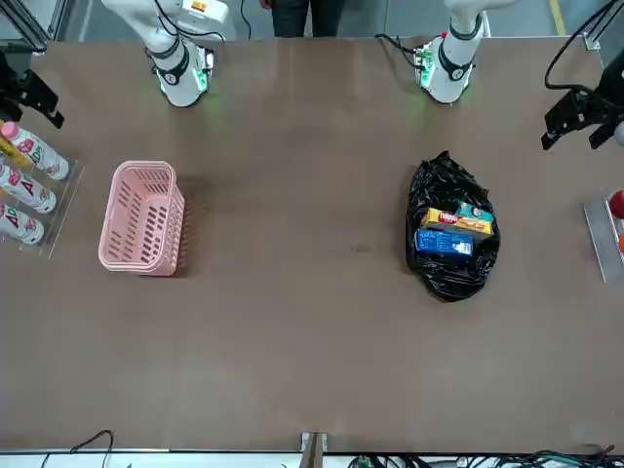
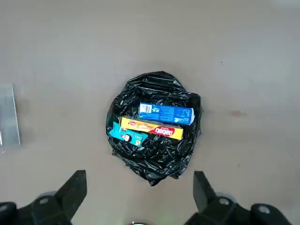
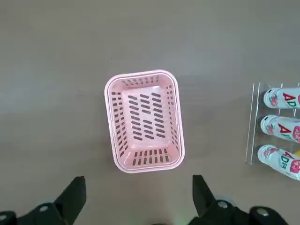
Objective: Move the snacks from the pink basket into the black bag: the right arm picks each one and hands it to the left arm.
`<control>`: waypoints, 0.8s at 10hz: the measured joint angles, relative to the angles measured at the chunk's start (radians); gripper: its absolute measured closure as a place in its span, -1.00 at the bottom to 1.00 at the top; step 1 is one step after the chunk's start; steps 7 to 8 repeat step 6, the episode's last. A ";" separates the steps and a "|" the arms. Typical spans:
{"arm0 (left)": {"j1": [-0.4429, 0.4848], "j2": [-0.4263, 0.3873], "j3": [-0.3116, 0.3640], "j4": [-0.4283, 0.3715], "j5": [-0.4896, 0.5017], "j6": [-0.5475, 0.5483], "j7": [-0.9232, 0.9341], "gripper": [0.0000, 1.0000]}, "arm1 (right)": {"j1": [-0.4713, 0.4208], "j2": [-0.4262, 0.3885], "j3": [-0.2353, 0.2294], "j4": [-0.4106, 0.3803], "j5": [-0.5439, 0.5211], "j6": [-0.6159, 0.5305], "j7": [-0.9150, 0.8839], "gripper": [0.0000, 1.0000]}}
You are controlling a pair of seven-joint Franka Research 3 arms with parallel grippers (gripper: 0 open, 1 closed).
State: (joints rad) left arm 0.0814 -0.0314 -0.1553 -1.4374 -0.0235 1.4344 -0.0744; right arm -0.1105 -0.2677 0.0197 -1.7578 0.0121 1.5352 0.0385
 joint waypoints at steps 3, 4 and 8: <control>-0.003 -0.003 0.006 0.002 0.000 -0.007 0.000 -1.00 | 0.002 0.059 0.001 0.073 -0.007 -0.012 -0.011 -1.00; -0.003 -0.003 0.006 0.002 0.000 -0.012 0.000 -1.00 | 0.006 0.096 0.004 0.112 -0.012 -0.019 -0.012 -1.00; -0.005 -0.004 0.004 0.002 0.000 -0.021 0.000 -1.00 | 0.017 0.158 0.009 0.157 -0.017 -0.023 -0.012 -1.00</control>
